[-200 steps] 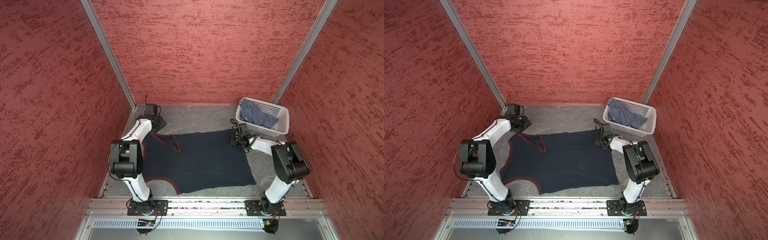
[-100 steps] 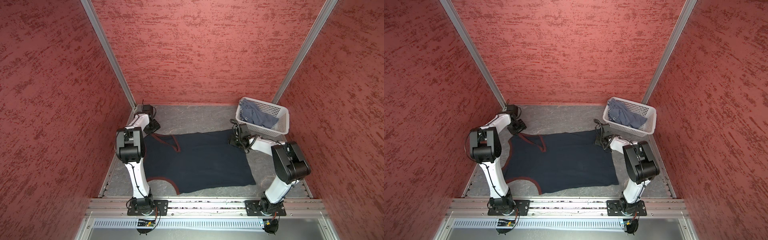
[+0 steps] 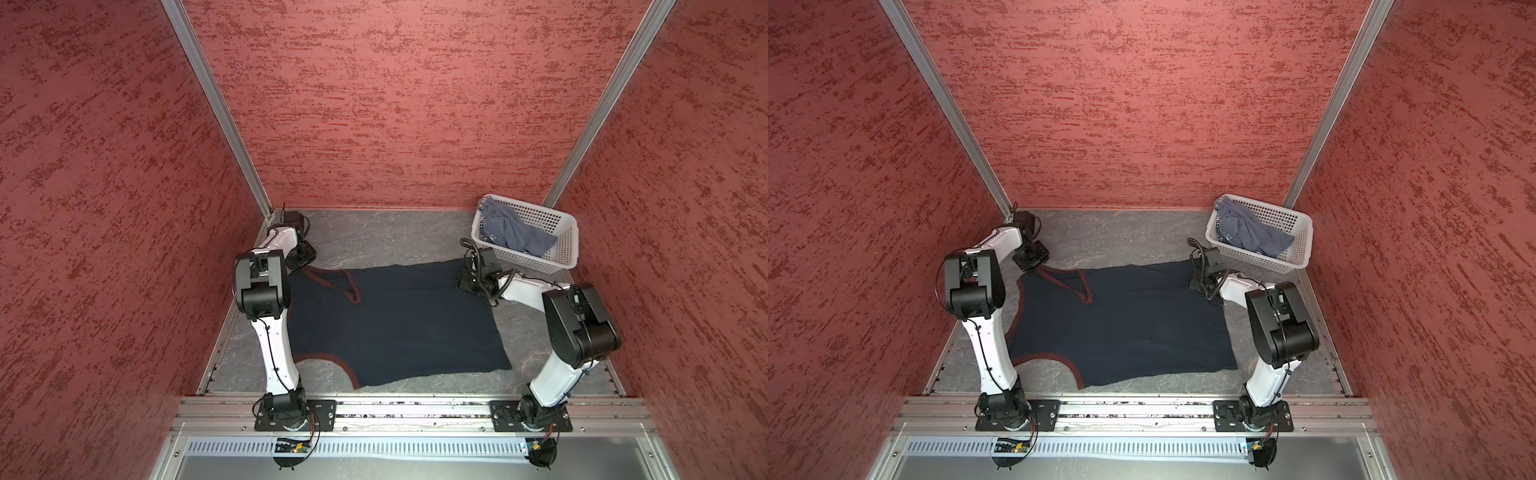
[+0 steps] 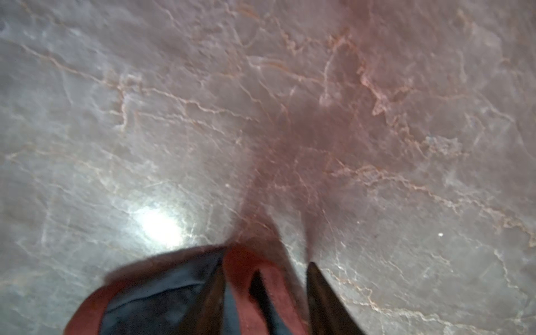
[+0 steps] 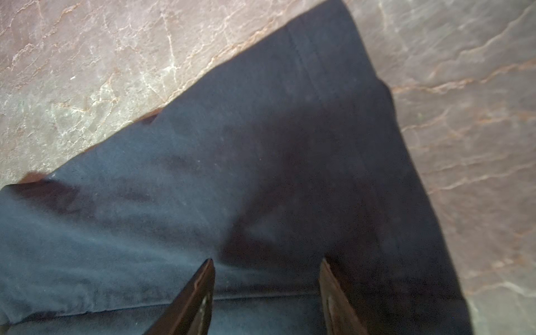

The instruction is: Fold and stack the tank tops

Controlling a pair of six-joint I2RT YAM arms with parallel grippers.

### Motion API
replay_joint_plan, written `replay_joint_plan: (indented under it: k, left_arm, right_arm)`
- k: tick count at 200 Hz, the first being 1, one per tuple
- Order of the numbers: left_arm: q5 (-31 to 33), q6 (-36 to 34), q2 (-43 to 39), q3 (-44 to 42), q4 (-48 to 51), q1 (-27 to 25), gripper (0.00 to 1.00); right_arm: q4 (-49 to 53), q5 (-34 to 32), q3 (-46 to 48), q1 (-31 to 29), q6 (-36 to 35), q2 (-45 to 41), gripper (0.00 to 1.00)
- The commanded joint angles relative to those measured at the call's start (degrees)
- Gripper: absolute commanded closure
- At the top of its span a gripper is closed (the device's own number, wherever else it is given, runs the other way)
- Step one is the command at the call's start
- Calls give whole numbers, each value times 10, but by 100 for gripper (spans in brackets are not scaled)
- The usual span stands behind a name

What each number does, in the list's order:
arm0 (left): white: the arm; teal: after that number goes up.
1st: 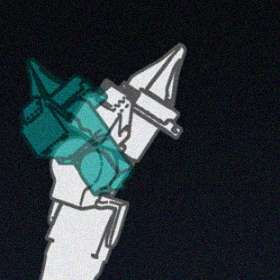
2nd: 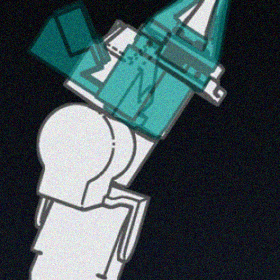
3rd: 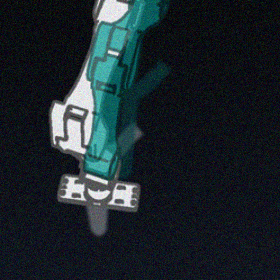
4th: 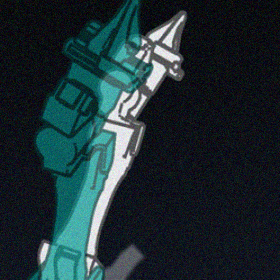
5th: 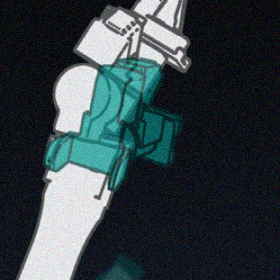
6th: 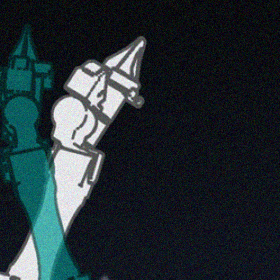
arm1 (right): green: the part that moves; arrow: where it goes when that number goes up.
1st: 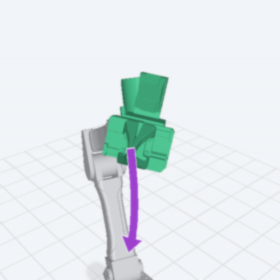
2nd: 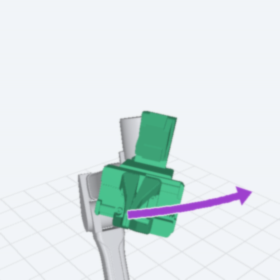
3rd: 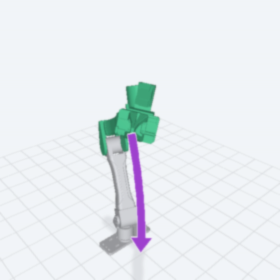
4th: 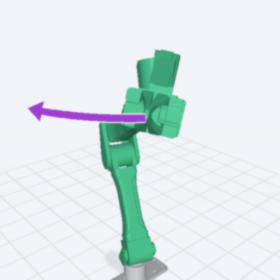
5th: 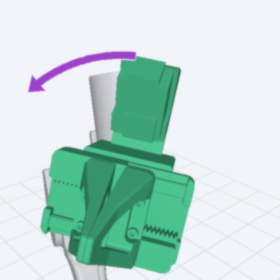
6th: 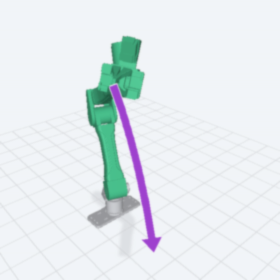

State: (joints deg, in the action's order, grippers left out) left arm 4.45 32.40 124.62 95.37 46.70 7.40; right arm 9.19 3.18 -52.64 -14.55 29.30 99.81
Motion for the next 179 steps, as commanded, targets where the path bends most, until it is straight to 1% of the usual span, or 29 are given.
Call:
replay_joint_plan:
  k: [1, 19, 48, 65, 78, 91, 109, 140, 163, 179]
  left_arm:
    - [-15, -5, 10, -8, -13, 4, 67]
    - [-33, -10, -28, -32, -46, 4, 80]
    - [-38, -23, -131, -100, -110, 3, 90]
    - [-35, -27, -197, -152, -149, 5, 91]
    - [-35, -17, -245, -206, -182, 11, 91]
    - [-49, 1, -288, -270, -224, 19, 91]
    - [-70, 27, -326, -352, -272, 30, 90]
    - [-88, 61, -336, -440, -325, 46, 88]
    - [-120, 80, -315, -463, -351, 66, 86]
    - [-133, 88, -306, -470, -359, 70, 86]
  right_arm:
    - [17, -25, 13, 0, 0, -4, 41]
    - [30, -42, 9, 3, 3, -3, 40]
    - [38, -52, 7, 10, 8, 3, 40]
    - [35, -51, 10, 12, 8, 4, 40]
    - [34, -51, 10, 14, 7, 4, 41]
    - [32, -49, 11, 14, 7, 1, 41]
    - [22, -37, 15, 14, 4, -7, 41]
    - [16, -22, 15, 13, -10, -26, 40]
    - [12, -17, 23, 6, -23, -62, 40]
    - [16, -12, 20, -17, -32, -95, 40]
